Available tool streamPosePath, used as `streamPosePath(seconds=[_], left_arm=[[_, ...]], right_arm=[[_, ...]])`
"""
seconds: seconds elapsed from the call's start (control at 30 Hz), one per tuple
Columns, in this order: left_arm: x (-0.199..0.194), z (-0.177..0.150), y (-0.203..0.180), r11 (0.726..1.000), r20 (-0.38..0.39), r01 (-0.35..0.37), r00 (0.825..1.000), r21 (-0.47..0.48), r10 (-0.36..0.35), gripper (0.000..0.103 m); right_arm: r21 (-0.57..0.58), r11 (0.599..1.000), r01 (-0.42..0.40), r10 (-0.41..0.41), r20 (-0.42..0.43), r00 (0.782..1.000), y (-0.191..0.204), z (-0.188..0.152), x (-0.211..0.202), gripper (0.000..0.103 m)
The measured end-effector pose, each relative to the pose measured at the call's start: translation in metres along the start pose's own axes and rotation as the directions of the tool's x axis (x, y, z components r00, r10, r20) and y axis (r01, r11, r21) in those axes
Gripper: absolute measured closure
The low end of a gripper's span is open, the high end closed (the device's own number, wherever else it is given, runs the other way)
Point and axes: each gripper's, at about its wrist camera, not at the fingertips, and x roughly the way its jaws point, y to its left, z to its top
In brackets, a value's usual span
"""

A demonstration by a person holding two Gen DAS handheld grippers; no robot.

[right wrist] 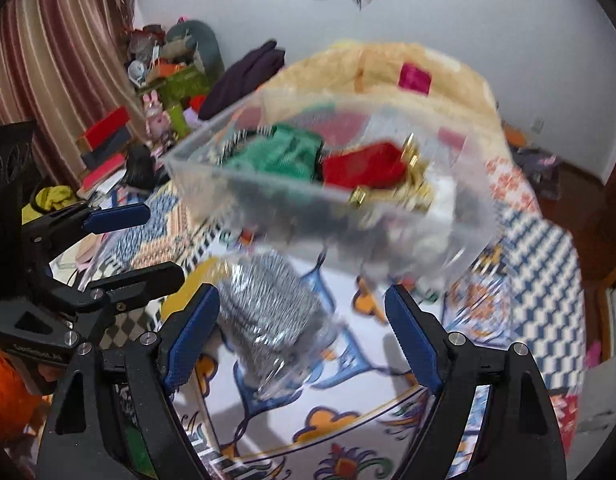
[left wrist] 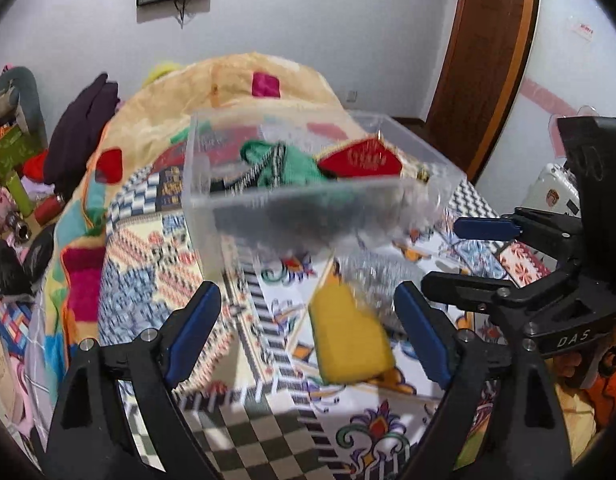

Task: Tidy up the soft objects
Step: 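Grasp silver sparkly bag with right tool while left tool grasps yellow sponge, then drop silver bag into clear box with right tool while left tool drops sponge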

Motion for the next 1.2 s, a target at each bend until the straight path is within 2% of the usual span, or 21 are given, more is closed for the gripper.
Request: streamPosePath(seconds=[0.13, 0.3, 0.37, 0.5, 0.57, 0.63, 0.67, 0.7, 0.73, 1.0, 1.2], left_arm=[[0.009, -0.014, 0.005, 0.999, -0.04, 0.015, 0.999, -0.028, -0.016, 0.014], [0.016, -0.02, 0.005, 0.998, -0.066, 0.038, 0.997, -0.047, -0.041, 0.014], [0.019, -0.021, 0.002, 0.998, -0.071, 0.047, 0.996, -0.048, -0.051, 0.016], [0.024, -0.021, -0.004, 0.995, -0.085, 0.082, 0.993, -0.05, -0.086, 0.029], [0.027, -0.02, -0.008, 0.994, -0.093, 0.097, 0.99, -0.048, -0.101, 0.038], [0.032, -0.02, -0.012, 0.993, -0.105, 0.11, 0.988, -0.04, -0.113, 0.058], [0.033, -0.02, -0.014, 0.993, -0.106, 0.11, 0.988, -0.036, -0.113, 0.062], [0.034, -0.02, -0.016, 0.993, -0.106, 0.11, 0.988, -0.033, -0.113, 0.071], [0.034, -0.02, -0.016, 0.993, -0.107, 0.116, 0.987, -0.034, -0.119, 0.074], [0.011, -0.009, -0.011, 0.992, -0.023, 0.114, 0.993, -0.051, -0.116, 0.075], [-0.017, 0.013, -0.014, 0.994, 0.076, 0.104, 0.992, -0.029, -0.102, 0.075]], right_arm=[[-0.001, 1.0, -0.028, 0.028, -0.061, 0.998, 0.003, -0.004, 0.016, 0.025], [-0.031, 0.999, -0.037, 0.033, -0.105, 0.994, 0.011, -0.013, 0.026, 0.06], [-0.036, 0.999, -0.03, 0.027, -0.096, 0.995, 0.011, -0.013, 0.022, 0.068], [-0.032, 0.999, -0.003, 0.001, -0.069, 0.998, 0.008, -0.015, 0.014, 0.079], [-0.026, 1.0, 0.008, -0.009, -0.057, 0.998, 0.005, -0.016, 0.01, 0.082], [-0.021, 1.0, 0.019, -0.02, -0.043, 0.999, 0.003, -0.017, 0.003, 0.085], [-0.019, 1.0, 0.022, -0.022, -0.037, 0.999, 0.002, -0.018, 0.0, 0.085], [-0.018, 1.0, 0.023, -0.023, -0.032, 0.999, 0.001, -0.017, -0.002, 0.085], [-0.016, 1.0, 0.025, -0.025, -0.023, 0.999, 0.001, -0.018, -0.006, 0.085], [-0.012, 0.999, 0.031, -0.03, 0.053, 0.998, 0.0, -0.008, -0.031, 0.085], [-0.02, 0.999, 0.034, -0.031, 0.125, 0.992, 0.004, 0.006, -0.055, 0.085]])
